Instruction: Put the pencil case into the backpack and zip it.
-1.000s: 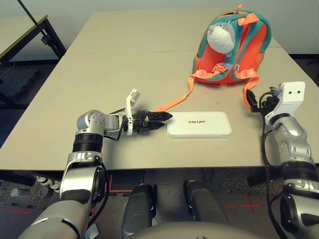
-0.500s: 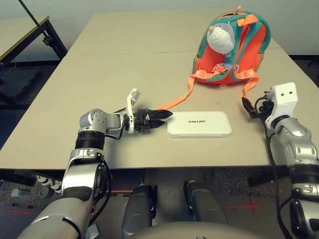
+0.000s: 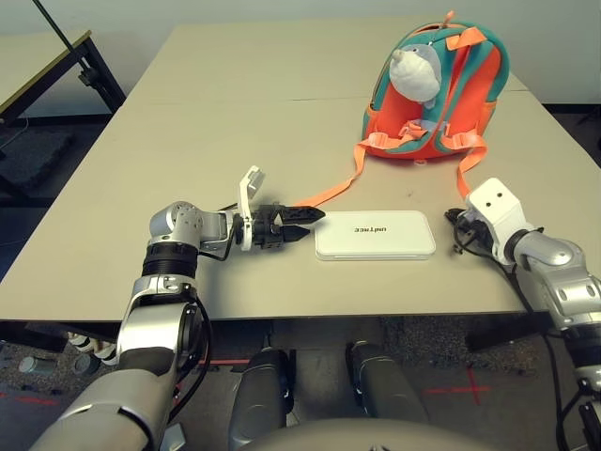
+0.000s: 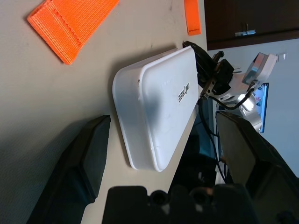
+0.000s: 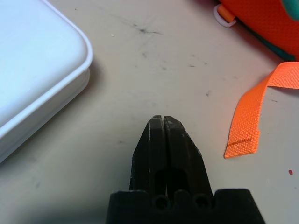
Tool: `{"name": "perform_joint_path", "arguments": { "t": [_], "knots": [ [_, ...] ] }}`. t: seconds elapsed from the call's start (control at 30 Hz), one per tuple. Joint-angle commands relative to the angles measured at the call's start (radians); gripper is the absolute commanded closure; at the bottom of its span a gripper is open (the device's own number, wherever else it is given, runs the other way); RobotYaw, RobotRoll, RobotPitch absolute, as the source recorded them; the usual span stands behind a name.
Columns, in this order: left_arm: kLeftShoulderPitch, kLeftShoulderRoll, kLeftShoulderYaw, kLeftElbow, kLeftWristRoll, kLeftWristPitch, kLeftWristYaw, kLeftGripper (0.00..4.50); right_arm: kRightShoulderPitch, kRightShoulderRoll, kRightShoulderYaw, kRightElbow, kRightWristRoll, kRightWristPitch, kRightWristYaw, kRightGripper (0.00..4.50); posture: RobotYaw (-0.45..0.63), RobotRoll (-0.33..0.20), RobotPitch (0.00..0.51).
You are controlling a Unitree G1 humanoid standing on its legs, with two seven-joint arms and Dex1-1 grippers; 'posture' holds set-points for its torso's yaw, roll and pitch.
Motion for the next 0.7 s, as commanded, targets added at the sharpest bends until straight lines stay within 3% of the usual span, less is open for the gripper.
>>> {"name": "perform_joint_path", "arguments": {
  "t": [0.03,0.3,0.53,0.7],
  "knots": [
    [0.007,-0.001,-0.009,0.008,0.035,0.034,0.038,0.0,0.019,-0.016,0.034,-0.027,-0.014,0.021,0.039,4.48,-0.25,0.0,0.106],
    [0.011,-0.006,-0.001,0.005,0.038,0.054,0.052,0.0,0.042,-0.012,0.07,-0.11,0.008,0.117,0.105,4.48,-0.24,0.0,0.107],
    [0.006,-0.023,0.017,-0.01,0.033,0.09,0.071,0.0,0.025,0.128,0.036,-0.22,0.164,0.356,0.09,4.48,-0.25,0.0,0.109],
    [0.013,-0.034,0.012,-0.036,0.029,0.129,0.076,0.0,-0.01,0.223,0.022,-0.256,0.199,0.467,0.03,4.48,-0.25,0.0,0.109]
  ]
}}
